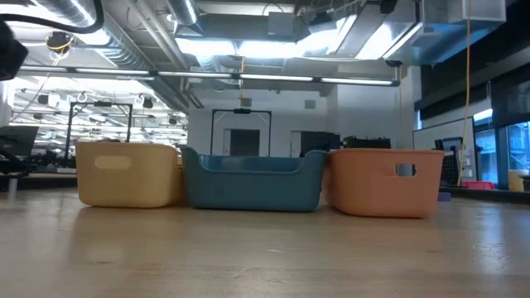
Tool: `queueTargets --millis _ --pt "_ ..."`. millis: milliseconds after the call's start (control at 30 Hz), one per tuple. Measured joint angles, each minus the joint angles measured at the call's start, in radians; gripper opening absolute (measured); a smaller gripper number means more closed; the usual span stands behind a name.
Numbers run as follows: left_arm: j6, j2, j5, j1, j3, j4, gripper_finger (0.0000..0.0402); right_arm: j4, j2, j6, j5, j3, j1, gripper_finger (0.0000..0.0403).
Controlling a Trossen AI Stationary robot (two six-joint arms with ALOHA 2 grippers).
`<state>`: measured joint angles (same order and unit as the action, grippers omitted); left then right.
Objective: Sort & place blocks by color
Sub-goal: Put the bottom orange game piece into the orange bin
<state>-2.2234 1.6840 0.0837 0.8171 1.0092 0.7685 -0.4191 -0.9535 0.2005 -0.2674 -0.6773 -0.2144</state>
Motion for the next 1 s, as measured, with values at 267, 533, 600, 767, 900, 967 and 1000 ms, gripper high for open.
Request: queueTargets --millis 267,533,600,767,900,967,1000 --pt "0.000 0.011 -0.010 0.000 0.000 -0.001 0.0223 0.000 0.000 0.000 0.000 0.000 0.000 0.0229" --pt "0.000 0.038 -0.025 0.000 0.001 -0.022 0.0223 0.000 0.000 0.000 -0.001 0.000 0.000 0.0229" --pt "0.000 0.040 -0.026 0.000 0.000 -0.021 0.0223 0.000 0.000 0.000 -0.001 0.000 0.000 0.0229" --pt "0.000 0.039 -0.024 0.000 0.000 -0.019 0.0222 0.001 0.000 0.000 -0.001 0.000 0.000 0.0229" --pt "0.000 0.039 -0.024 0.001 0.000 -0.019 0.0222 0.001 0.000 0.000 -0.001 0.000 0.000 0.0229" --pt "0.000 0.039 -0.024 0.001 0.000 -0.020 0.0222 0.001 0.000 0.000 -0.001 0.000 0.000 0.0229" --pt "0.000 0.039 -0.026 0.001 0.000 -0.021 0.0222 0.002 0.000 0.000 -0.001 0.000 0.000 0.0229"
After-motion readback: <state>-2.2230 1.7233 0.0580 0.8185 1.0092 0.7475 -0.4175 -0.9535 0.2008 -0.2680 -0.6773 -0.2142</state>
